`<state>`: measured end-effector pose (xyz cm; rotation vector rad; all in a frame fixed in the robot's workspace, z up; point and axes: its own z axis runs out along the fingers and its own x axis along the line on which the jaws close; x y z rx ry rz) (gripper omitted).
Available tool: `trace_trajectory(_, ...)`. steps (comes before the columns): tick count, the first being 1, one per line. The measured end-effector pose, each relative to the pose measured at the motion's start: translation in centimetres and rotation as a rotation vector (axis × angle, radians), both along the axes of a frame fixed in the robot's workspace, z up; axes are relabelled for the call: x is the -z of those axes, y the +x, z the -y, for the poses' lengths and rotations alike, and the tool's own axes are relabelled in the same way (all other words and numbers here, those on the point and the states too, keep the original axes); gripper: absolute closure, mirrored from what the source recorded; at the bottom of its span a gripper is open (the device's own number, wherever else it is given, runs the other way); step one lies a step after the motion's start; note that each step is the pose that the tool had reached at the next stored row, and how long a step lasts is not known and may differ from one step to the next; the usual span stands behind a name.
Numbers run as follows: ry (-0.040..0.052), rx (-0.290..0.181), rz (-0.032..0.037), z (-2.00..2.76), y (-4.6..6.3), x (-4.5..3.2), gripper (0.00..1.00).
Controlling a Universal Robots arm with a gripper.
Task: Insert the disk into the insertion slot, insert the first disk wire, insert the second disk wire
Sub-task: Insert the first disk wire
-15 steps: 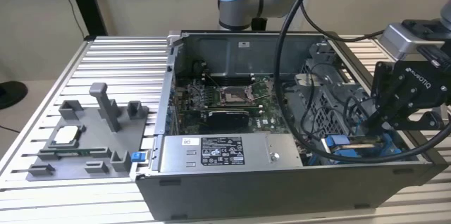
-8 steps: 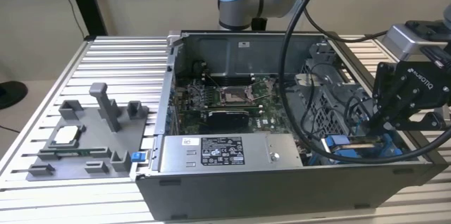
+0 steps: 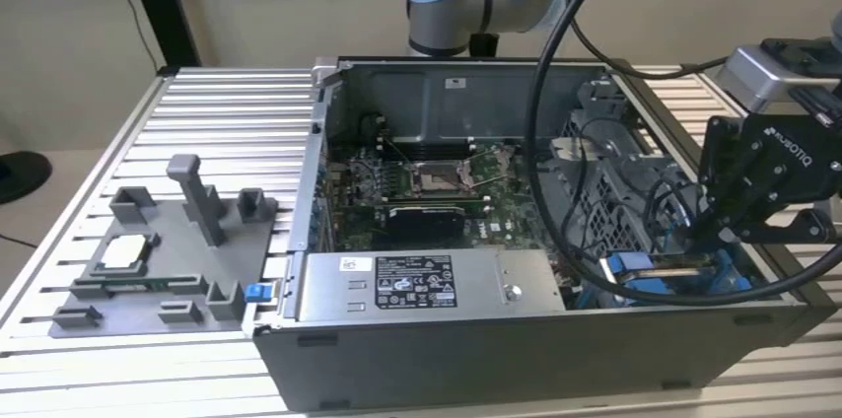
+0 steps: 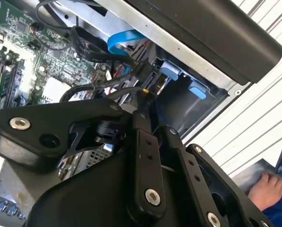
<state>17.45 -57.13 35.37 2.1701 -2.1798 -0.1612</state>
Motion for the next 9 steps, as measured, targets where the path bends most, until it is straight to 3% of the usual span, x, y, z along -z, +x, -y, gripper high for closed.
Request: trace_trajectory(9,0.0001,0.0,0.0,-0.01,0.16,0.0,1.0)
